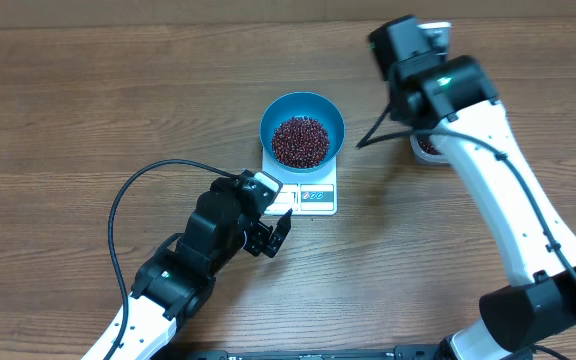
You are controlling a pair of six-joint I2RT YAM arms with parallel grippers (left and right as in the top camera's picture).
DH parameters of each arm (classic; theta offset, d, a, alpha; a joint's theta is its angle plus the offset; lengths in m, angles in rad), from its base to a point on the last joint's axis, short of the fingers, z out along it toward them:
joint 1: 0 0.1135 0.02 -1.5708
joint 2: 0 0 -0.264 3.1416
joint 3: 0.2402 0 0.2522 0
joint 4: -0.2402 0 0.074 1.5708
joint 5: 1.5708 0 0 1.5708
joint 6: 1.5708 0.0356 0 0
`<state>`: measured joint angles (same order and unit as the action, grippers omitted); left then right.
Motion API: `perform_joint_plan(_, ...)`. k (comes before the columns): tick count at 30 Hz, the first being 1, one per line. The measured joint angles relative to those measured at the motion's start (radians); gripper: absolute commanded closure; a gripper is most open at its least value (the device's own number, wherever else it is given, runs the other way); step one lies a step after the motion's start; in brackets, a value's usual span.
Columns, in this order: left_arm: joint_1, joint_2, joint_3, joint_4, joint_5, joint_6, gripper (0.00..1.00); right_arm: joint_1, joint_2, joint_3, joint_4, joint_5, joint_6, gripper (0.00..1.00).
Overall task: Scoop item into bowl and weigh 150g on scale
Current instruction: 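Move the empty scoop back right toward the bean tub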
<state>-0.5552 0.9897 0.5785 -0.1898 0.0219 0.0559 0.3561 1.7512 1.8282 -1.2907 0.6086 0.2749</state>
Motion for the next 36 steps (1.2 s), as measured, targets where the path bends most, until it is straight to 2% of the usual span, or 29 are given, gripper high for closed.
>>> perform_joint_plan(8, 0.000, 0.000, 0.000, 0.000, 0.000, 0.000, 0.00, -0.174, 0.000, -0.037, -0.010, -0.106, 0.010, 0.96)
perform_joint_plan(17, 0.000, 0.000, 0.000, 0.000, 0.000, 0.000, 0.00, -0.178, 0.110, -0.106, -0.006, -0.114, 0.010, 0.96)
perform_joint_plan(24, 0.000, 0.000, 0.000, 0.000, 0.000, 0.000, 0.00, -0.178, 0.152, -0.114, -0.003, -0.103, 0.010, 0.96)
perform_joint_plan(36, 0.000, 0.000, 0.000, 0.000, 0.000, 0.000, 0.00, -0.164, 0.328, -0.114, -0.016, -0.080, 0.009, 0.96)
